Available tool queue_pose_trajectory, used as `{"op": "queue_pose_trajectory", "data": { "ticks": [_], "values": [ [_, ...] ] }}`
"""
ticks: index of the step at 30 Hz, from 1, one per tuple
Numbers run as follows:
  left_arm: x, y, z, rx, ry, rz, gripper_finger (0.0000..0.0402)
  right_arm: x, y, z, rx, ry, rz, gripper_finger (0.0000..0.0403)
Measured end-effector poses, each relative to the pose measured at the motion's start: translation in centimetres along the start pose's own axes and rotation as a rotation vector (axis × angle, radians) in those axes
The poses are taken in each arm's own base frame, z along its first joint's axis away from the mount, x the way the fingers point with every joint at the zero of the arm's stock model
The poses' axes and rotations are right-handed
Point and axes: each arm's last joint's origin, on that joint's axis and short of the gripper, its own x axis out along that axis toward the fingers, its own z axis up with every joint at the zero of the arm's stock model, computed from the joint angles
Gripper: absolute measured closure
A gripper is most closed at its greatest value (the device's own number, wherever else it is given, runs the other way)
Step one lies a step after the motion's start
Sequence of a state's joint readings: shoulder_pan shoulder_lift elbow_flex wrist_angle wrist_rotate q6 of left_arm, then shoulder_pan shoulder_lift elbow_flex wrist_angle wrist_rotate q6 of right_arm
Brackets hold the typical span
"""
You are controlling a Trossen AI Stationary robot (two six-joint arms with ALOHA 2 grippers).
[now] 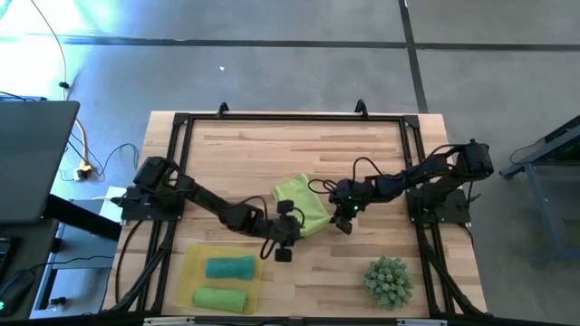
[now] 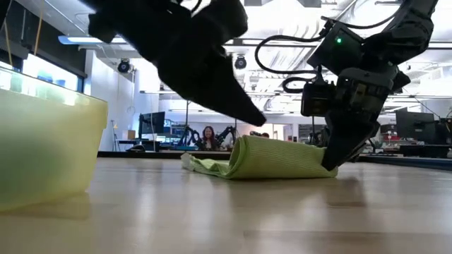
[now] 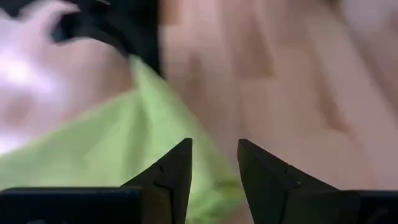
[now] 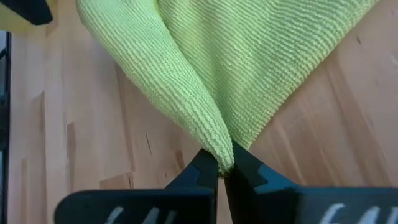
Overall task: Roll microfiber towels into tight, uniform cylinder then place into a basket
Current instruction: Roll the light green microfiber towel
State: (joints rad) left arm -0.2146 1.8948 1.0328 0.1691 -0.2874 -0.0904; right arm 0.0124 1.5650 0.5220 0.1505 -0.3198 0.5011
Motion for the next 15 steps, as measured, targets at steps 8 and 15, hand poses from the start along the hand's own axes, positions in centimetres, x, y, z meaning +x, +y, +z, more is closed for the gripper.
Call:
{"op": "queue_pose_trajectory", "data": {
  "ticks": [8, 15],
  "values": [
    [1.4, 0.0, -1.3, -0.1, 0.034, 0.06, 0.0282, 0.0, 0.0, 0.1, -0.003, -0.011, -0.009, 0.0402],
    [1.7, 0.3, -1.9, -0.208, 0.072, 0.069, 0.0282, 0.0, 0.1, 0.2, -0.013, -0.031, -0.008, 0.0402]
  ]
}}
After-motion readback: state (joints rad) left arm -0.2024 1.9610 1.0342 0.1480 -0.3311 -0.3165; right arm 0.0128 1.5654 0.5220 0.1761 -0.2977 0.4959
